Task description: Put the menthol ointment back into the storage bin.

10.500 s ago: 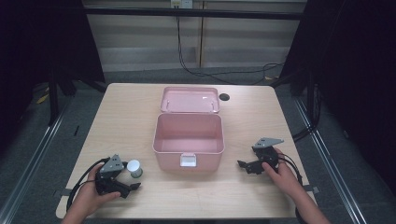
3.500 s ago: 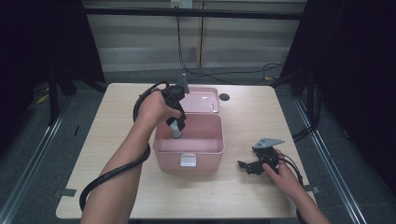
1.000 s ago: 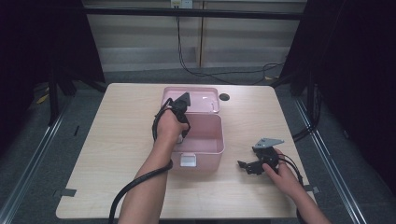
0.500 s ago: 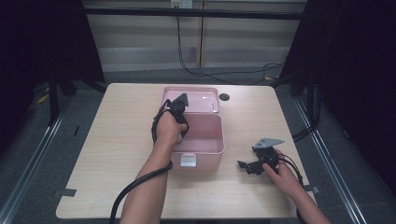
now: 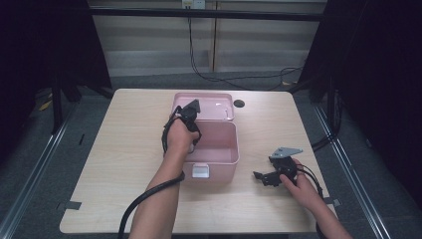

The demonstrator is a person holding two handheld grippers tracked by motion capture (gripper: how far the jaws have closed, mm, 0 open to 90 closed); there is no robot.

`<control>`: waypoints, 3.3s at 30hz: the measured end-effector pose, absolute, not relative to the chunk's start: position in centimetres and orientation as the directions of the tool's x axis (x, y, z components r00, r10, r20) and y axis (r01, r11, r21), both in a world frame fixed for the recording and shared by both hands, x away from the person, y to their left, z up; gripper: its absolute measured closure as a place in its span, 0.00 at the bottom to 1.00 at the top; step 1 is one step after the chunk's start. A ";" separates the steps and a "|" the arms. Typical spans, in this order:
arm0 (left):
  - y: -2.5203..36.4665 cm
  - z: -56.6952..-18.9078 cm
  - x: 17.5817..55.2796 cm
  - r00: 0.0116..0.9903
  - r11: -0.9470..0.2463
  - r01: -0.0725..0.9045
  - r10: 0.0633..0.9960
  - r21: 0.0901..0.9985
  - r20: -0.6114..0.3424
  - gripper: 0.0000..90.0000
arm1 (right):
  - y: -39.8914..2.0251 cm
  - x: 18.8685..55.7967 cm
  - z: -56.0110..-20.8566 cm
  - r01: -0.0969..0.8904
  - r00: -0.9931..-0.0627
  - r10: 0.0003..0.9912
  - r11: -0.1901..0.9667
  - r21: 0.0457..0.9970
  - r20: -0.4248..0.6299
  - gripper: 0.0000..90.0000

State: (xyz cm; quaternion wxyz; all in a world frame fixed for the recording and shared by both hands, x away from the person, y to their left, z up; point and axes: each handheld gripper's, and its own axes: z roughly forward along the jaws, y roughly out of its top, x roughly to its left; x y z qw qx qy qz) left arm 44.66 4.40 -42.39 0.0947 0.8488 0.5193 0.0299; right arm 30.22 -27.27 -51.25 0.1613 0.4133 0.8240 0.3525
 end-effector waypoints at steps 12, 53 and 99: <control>4.7 -42.3 44.6 0.443 -0.425 0.885 0.894 0.190 -0.068 0.53 | -27.3 30.2 -51.2 0.568 -0.606 0.795 0.410 0.714 0.026 0.10; 5.6 -38.6 43.6 0.507 -0.489 0.857 0.855 0.161 -0.104 0.32 | -27.3 30.2 -51.2 0.568 -0.607 0.794 0.411 0.713 0.026 0.10; 8.2 -33.0 40.1 0.770 -0.736 0.634 0.629 0.235 -0.107 0.27 | -27.3 30.2 -51.3 0.567 -0.606 0.795 0.410 0.714 0.026 0.10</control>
